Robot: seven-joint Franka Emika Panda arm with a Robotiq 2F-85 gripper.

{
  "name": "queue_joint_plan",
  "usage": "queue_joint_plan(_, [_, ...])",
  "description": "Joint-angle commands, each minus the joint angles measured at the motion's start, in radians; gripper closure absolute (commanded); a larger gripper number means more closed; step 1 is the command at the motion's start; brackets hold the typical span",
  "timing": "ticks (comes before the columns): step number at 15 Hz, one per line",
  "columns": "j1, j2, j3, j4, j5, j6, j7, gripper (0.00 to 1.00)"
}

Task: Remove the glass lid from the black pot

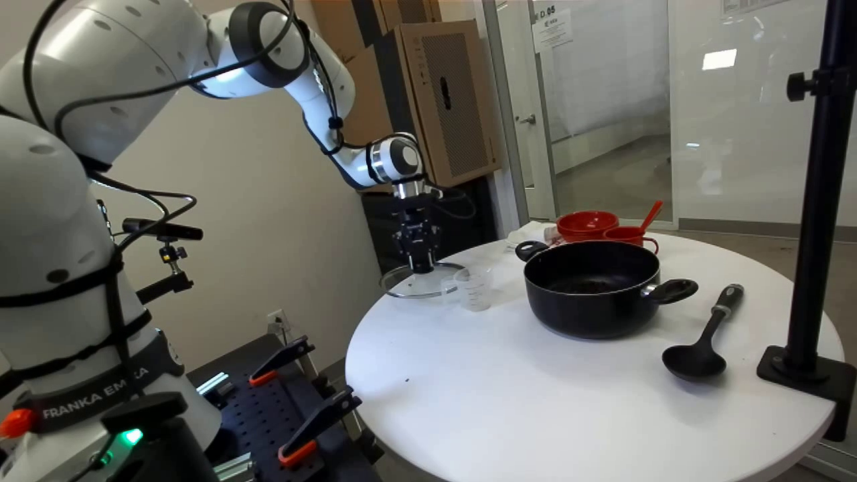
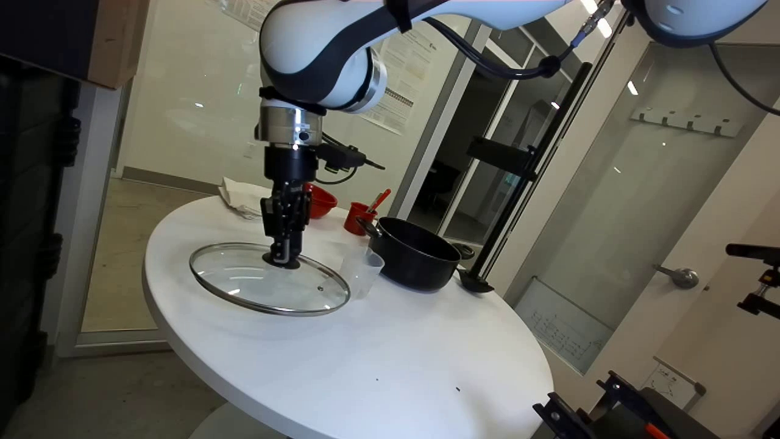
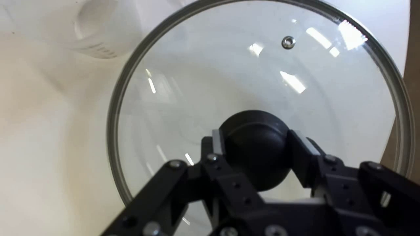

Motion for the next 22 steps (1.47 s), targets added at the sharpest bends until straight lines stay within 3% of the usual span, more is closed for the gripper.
queue_joint_plan(1, [-0.017, -0.009, -0.011, 0.007, -0.006, 0.004, 0.017, 0.75])
queue_joint_plan(18, [-0.011, 0.034, -0.052, -0.039, -0.038, 0.128, 0.108, 0.75])
queue_joint_plan(19, [-0.014, 0.031, -0.05, -0.042, -0.034, 0.118, 0.106, 0.25])
queue_joint_plan(20, [-0.016, 0.028, -0.048, -0.044, -0.032, 0.116, 0.103, 0.24])
queue_joint_plan(22, [-0.021, 0.017, -0.046, -0.055, -0.027, 0.118, 0.105, 0.11])
